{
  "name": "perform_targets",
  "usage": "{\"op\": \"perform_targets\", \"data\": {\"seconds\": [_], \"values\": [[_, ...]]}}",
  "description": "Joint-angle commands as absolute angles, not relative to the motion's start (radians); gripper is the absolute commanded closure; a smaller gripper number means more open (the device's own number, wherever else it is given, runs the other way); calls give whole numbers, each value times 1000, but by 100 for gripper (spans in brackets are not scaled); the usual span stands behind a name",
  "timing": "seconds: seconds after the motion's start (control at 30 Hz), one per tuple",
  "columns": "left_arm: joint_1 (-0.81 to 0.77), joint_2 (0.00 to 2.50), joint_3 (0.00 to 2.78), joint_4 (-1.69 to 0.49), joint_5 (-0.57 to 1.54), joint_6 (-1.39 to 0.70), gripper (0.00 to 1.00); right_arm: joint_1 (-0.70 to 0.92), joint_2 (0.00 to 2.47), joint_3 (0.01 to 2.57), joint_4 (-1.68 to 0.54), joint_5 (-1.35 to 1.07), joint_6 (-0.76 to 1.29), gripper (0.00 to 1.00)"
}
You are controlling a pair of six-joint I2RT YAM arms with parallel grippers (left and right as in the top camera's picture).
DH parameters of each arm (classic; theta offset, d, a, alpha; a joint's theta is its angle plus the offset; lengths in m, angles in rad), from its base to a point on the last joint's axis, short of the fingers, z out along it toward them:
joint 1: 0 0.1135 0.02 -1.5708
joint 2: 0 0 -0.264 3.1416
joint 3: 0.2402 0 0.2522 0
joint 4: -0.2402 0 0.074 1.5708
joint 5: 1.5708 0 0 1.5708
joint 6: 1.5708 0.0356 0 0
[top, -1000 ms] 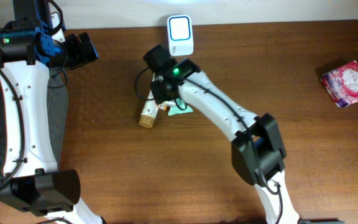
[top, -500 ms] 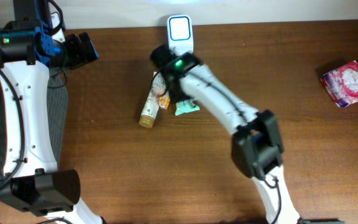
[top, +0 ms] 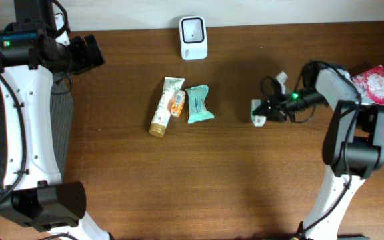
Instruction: Scan the item barcode
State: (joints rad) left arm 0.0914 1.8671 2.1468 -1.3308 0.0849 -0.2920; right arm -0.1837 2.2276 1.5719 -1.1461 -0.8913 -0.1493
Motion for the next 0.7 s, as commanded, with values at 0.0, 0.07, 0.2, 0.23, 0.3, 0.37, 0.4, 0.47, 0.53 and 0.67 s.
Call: {"op": "perform_targets", "data": {"seconds": [0.0, 0.07, 0.2, 0.23, 0.3, 0.37, 0.4, 0.47, 0.53, 0.67], "values": [[95, 1863, 2156, -1330, 81, -291, 1, -249, 2219, 1511, -1126, -890, -140, 63], [95, 1863, 2156, -1330, 81, -291, 1, -281, 2218, 1531, -1148, -816, -92, 56], [95, 1863, 2156, -1330, 81, -290, 1, -321, 2218, 1711, -1336, -658, -93, 50], [95, 1863, 2156, -1330, 81, -291, 1, -316, 2218, 1762, -1383, -639, -97, 50], [95, 1863, 2156, -1330, 81, -291, 1, -291, 2218, 1837, -1457, -632, -128, 50], [95, 1863, 2156, -1330, 81, -290, 1, -223, 2218, 1858, -1477, -622, -131, 53], [95, 1863, 2156, -1330, 81, -290, 1, -201, 2218, 1857, -1477, -603, -131, 55], [95, 1863, 2156, -1330, 81, -291, 1, -138, 2218, 1857, -1477, -515, -114, 55], [95, 1863, 2156, -1330, 81, -291, 1, -56, 2218, 1857, -1475, -324, -17, 55], [95, 1863, 2156, -1330, 81, -291, 1, 48, 2218, 1850, -1424, -62, 128, 56]]}}
